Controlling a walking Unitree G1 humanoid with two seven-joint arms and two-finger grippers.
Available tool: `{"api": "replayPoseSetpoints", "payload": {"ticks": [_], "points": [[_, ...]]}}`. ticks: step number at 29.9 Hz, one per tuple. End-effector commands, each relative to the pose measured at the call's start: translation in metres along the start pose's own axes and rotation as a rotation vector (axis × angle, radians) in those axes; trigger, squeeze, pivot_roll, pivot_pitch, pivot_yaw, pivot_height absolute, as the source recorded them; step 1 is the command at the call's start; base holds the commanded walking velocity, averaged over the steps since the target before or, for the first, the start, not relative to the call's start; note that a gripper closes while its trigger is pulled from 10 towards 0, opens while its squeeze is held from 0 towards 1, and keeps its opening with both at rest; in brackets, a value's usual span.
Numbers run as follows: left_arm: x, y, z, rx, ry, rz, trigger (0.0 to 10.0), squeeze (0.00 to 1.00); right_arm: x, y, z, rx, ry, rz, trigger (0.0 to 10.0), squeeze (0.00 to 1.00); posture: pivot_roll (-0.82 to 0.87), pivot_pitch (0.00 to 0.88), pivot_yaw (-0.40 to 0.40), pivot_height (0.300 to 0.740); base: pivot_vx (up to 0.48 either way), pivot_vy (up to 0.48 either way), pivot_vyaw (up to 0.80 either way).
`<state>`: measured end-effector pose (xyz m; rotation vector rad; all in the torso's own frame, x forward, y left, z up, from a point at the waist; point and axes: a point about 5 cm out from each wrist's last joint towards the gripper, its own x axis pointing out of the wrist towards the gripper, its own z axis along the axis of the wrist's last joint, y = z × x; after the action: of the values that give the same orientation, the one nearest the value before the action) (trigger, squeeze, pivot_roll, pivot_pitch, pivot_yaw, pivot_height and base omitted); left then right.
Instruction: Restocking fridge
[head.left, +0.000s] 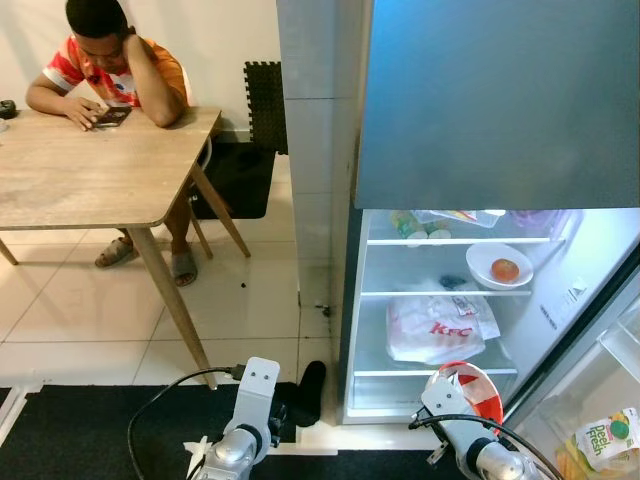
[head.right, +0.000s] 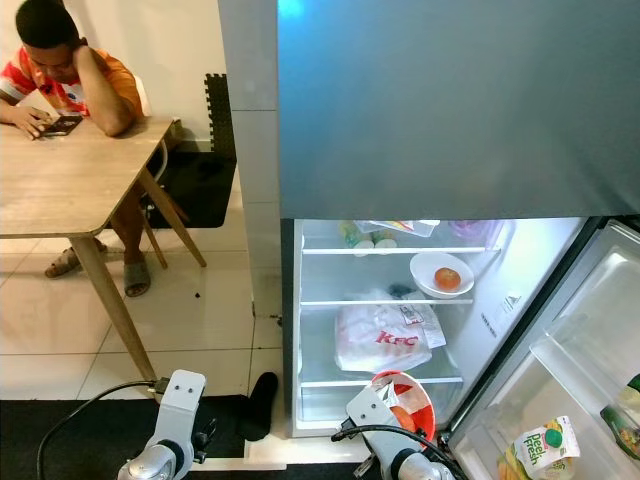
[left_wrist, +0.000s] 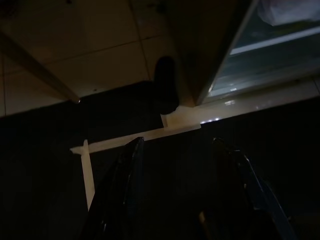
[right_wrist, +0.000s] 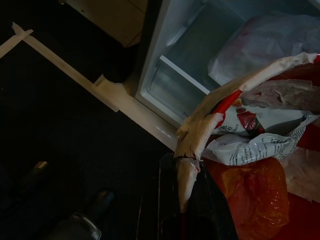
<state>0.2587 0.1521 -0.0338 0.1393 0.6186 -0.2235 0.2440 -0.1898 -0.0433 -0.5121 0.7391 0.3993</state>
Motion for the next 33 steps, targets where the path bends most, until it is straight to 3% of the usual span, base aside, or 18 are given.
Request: {"api": "replayPoseSetpoints", "payload": {"ticks": [1, 5, 6, 13, 33], "points": [[-0.0004, -0.0002, -0.002, 0.03, 0.017, -0.016, 10.0, 0.0, -0.0005, -0.0033, 0.0012, 0.011, -0.011, -0.015, 10.0, 0.0, -0.02, 0.0, -0.007, 0.74, 0.0, -0.48, 0.0], [-0.0005, 0.0002, -0.003, 0.02, 0.023, -0.005, 10.0, 0.0, -0.0006, -0.0035, 0.0007, 0.012, -0.011, -0.016, 10.0, 0.0, -0.02, 0.0, -0.005, 0.74, 0.0, -0.48, 0.0], [-0.0005, 0.001, -0.0031, -0.021, 0.021, 0.011, 10.0, 0.0, -0.0009, -0.0041, 0.0, 0.013, -0.009, -0.016, 10.0, 0.0, -0.02, 0.0, -0.005, 0.74, 0.0, 0.0, 0.0], [-0.0013, 0.0041, -0.0023, 0.025, 0.003, 0.036, 10.0, 0.0, -0.0007, -0.0039, 0.0005, 0.014, -0.009, -0.015, 10.0, 0.0, -0.02, 0.0, -0.007, 0.74, 0.0, 0.0, 0.0], [-0.0048, 0.0062, -0.0115, -0.021, 0.021, 0.041, 10.0, 0.0, -0.0004, -0.0007, -0.0063, 0.0, 0.053, -0.021, 10.0, 0.0, -0.02, 0.0, -0.012, 0.74, 0.0, 0.0, 0.0]]}}
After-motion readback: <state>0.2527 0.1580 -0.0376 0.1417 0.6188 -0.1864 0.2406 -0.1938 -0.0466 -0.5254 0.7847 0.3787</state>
